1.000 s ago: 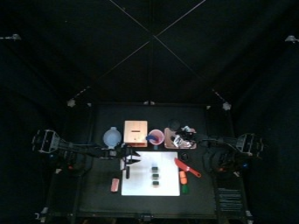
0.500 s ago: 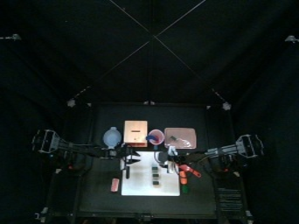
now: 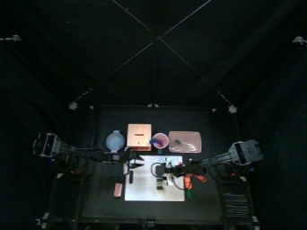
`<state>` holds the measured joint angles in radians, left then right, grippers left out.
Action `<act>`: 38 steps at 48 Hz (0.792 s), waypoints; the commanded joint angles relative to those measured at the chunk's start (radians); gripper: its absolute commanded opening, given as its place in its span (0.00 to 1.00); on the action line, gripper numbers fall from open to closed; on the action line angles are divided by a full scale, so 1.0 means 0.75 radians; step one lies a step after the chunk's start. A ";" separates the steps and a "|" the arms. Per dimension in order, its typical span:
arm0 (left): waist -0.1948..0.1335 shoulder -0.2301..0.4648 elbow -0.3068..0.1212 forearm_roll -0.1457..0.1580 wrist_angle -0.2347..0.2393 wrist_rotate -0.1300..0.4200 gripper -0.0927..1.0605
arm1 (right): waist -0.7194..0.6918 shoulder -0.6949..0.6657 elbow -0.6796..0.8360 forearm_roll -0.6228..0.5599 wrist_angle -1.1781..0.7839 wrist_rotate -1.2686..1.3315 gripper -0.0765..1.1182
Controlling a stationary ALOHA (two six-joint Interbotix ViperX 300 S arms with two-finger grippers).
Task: Place sushi on board then cut the sushi with the knife then place the pieces on the plate
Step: Place the 4 sushi pieces on the plate
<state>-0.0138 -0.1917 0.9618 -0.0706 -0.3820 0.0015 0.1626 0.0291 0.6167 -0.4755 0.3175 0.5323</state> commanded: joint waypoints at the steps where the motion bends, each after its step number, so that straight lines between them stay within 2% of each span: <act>1: 0.004 -0.004 -0.012 -0.008 -0.006 0.000 0.71 | -0.008 0.006 -0.041 -0.004 -0.006 0.002 0.78; 11: 0.004 -0.004 -0.008 -0.014 -0.004 0.000 0.71 | -0.010 0.076 -0.072 -0.010 -0.010 -0.002 0.75; 22: 0.006 -0.004 -0.008 -0.014 -0.006 0.000 0.71 | -0.012 0.119 -0.080 -0.002 -0.002 0.000 0.61; 27: 0.006 -0.004 -0.008 -0.014 -0.006 0.000 0.71 | -0.016 0.088 -0.072 0.000 0.031 0.008 0.57; 38: 0.006 -0.004 -0.006 -0.014 -0.004 0.000 0.71 | -0.072 -0.090 0.004 0.016 0.196 0.014 0.56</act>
<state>-0.0123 -0.1917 0.9664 -0.0798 -0.3820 0.0015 0.1304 0.0476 0.6136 -0.4694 0.4341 0.5400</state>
